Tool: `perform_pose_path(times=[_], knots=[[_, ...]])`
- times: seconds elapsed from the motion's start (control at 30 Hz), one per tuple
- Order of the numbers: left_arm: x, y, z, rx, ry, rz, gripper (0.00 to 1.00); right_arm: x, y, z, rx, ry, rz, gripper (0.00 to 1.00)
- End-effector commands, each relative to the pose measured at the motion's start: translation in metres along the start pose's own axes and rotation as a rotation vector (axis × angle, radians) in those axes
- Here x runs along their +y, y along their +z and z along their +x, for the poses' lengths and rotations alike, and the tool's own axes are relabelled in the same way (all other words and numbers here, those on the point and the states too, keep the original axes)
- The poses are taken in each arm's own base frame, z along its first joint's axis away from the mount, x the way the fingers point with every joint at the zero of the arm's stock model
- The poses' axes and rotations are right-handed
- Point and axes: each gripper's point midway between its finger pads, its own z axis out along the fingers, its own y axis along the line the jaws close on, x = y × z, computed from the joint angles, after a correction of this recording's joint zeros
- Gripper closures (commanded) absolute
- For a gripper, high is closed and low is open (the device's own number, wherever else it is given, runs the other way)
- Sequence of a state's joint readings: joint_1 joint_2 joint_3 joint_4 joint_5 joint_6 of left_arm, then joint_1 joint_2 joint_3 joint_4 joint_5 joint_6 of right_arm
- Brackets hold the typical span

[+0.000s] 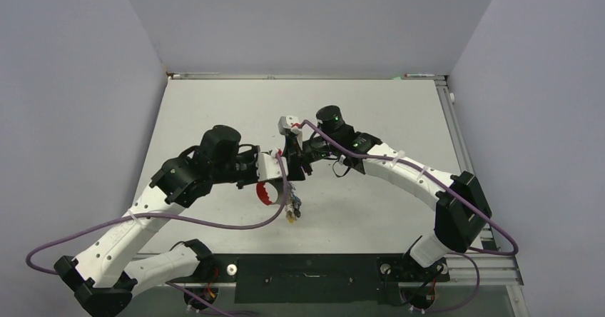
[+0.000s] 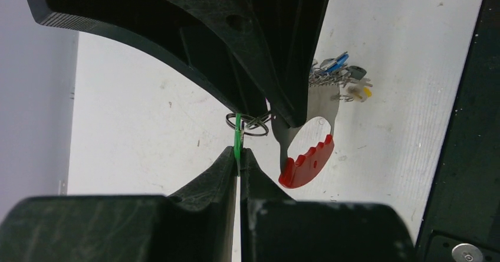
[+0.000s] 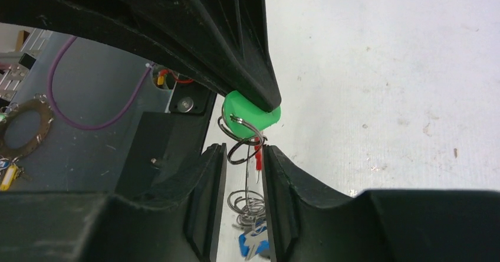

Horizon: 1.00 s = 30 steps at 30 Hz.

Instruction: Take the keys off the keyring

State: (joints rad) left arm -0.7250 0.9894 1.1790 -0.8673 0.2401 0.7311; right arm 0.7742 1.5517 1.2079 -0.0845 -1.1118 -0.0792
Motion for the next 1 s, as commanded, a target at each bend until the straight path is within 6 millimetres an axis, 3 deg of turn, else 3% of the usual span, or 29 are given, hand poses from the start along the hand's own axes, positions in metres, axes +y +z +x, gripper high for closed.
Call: perform_pose_path(times=[0.0,0.07,0.3,0.63,0.97], knots=[[0.0,0.008,-0.01,-0.06,-0.048,-0.005,1.0,0.007,0.0,0.016,0.026,-0.037,-0.029,0.66],[-0.004,0.012,-0.008,-0.06,-0.069,0.011,1.0,0.007,-0.001,0.019,0.029,-0.034,-0.026,0.63],[-0.013,0.017,-0.001,-0.052,-0.101,0.034,1.0,-0.003,0.004,0.022,0.018,-0.022,0.004,0.66],[-0.011,0.018,0.0,-0.04,-0.123,0.028,1.0,-0.004,0.007,0.014,-0.014,-0.005,0.001,0.66],[-0.012,0.019,-0.001,-0.046,-0.135,0.028,1.0,-0.01,0.01,0.026,0.006,0.004,0.024,0.73]])
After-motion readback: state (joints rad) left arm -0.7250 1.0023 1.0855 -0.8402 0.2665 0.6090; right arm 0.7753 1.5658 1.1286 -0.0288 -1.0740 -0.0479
